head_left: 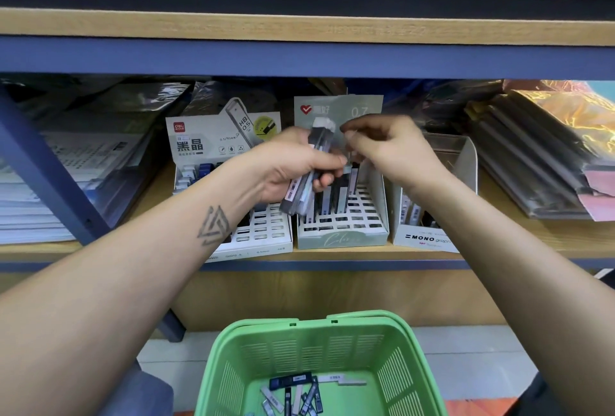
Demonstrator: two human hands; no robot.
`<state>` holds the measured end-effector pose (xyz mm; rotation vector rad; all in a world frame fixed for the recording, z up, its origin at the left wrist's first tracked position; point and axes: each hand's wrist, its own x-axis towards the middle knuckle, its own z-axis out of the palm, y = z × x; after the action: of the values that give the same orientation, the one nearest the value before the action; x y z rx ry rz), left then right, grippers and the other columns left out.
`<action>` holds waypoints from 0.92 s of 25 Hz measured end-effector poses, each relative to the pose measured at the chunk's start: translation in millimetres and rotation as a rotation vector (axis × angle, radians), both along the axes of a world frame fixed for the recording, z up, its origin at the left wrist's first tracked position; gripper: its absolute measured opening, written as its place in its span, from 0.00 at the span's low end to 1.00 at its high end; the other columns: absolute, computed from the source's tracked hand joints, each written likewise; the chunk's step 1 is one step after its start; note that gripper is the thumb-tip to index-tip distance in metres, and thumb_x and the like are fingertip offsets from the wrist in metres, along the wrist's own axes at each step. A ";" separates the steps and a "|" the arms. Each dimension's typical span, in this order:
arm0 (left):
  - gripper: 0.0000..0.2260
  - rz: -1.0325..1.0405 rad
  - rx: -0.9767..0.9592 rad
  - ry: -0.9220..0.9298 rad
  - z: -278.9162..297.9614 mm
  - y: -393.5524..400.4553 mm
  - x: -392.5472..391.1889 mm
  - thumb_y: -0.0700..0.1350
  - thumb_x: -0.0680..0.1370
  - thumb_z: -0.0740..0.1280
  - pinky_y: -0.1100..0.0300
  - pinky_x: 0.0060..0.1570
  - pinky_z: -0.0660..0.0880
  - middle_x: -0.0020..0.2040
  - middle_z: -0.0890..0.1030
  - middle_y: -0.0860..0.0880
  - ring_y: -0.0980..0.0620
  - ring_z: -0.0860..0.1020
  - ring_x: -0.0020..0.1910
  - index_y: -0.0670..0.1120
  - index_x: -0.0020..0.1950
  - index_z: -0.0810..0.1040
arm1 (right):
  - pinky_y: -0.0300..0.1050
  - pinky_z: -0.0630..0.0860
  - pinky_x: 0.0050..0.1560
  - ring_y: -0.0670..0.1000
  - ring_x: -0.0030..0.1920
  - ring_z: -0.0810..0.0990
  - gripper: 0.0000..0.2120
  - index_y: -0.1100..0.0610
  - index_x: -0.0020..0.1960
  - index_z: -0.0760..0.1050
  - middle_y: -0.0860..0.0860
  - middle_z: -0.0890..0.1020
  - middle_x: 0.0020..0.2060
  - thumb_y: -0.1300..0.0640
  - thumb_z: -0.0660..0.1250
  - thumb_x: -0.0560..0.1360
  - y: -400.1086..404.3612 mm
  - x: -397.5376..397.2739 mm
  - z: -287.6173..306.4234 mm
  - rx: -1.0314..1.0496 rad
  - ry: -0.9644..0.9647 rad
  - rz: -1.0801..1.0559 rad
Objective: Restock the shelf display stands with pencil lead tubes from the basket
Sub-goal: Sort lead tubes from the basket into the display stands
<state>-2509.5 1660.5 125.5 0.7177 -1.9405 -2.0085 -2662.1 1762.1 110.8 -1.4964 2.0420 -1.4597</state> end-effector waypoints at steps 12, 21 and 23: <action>0.08 -0.154 0.169 -0.021 -3.1 3.3 15.7 0.31 0.82 0.62 0.44 0.56 0.81 0.55 0.82 0.30 0.35 0.83 0.56 0.34 0.59 0.76 | 0.41 0.82 0.41 0.50 0.39 0.84 0.12 0.59 0.52 0.84 0.55 0.86 0.39 0.64 0.77 0.68 11.6 -11.5 -3.3 -0.037 -0.470 0.235; 0.10 -0.003 -0.020 -0.063 -0.1 0.4 13.4 0.35 0.82 0.64 0.47 0.52 0.83 0.54 0.84 0.33 0.38 0.85 0.53 0.33 0.63 0.76 | 0.38 0.81 0.37 0.52 0.35 0.85 0.14 0.62 0.49 0.83 0.60 0.86 0.38 0.59 0.79 0.66 19.1 -19.5 4.5 -0.026 -0.443 0.235; 0.10 0.020 -0.011 -0.051 -0.7 -1.7 14.7 0.34 0.83 0.62 0.54 0.48 0.84 0.54 0.84 0.34 0.40 0.85 0.52 0.33 0.63 0.76 | 0.38 0.81 0.35 0.51 0.33 0.85 0.15 0.63 0.47 0.83 0.60 0.85 0.36 0.54 0.79 0.66 22.2 -24.2 9.8 -0.006 -0.367 0.210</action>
<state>-2494.8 1658.8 124.8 0.7902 -1.9627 -1.9849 -2686.2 1784.3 120.6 -1.2844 1.6183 -1.5228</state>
